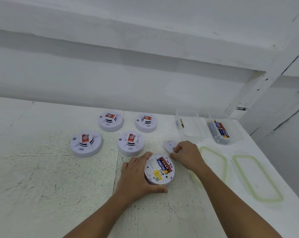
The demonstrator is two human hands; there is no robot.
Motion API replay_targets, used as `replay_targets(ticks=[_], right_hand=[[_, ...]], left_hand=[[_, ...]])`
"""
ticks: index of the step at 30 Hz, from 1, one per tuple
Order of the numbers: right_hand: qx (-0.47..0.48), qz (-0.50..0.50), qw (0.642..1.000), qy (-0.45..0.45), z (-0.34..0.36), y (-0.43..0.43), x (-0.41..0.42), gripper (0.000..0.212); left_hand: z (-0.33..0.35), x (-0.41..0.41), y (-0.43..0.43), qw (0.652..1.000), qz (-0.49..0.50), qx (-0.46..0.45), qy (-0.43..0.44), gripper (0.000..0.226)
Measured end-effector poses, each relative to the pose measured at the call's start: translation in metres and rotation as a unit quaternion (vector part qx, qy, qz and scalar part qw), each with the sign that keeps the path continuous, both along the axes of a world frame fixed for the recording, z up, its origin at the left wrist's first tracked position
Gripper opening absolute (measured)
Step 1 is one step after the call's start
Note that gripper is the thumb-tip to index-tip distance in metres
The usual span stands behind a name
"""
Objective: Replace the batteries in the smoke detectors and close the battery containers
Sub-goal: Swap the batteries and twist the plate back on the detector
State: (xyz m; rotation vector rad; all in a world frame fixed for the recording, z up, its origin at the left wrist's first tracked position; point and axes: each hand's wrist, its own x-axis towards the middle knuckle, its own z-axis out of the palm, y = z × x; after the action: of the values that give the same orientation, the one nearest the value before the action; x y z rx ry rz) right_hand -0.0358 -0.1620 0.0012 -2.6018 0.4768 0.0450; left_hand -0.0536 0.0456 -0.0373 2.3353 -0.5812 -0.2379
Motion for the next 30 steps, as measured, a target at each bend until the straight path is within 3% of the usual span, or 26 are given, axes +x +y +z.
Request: replay_targets(ticks=[5,10,14,20,30], right_hand=[[0.192,-0.002,0.981,-0.025,0.015,-0.004,-0.002,0.014],[0.233,0.095,0.968,0.003,0.040,-0.002,-0.014,0.012],[0.185,0.189,0.964,0.034,0.049,0.005,-0.024,0.016],[0.024,0.337,0.940,0.052,0.044,0.015,-0.034,0.016],[-0.072,0.393,0.914,0.071,0.041,0.020,-0.030,0.021]], left_hand=[[0.000,0.000,0.001,1.000,-0.004,-0.003,0.005,0.123],[-0.004,0.001,0.002,1.000,-0.007,-0.020,0.022,0.131],[-0.003,0.002,0.006,0.997,-0.010,-0.067,0.037,0.123],[-0.009,0.007,0.010,0.991,-0.004,-0.121,0.062,0.105],[-0.014,0.009,0.012,0.987,-0.005,-0.142,0.070,0.102]])
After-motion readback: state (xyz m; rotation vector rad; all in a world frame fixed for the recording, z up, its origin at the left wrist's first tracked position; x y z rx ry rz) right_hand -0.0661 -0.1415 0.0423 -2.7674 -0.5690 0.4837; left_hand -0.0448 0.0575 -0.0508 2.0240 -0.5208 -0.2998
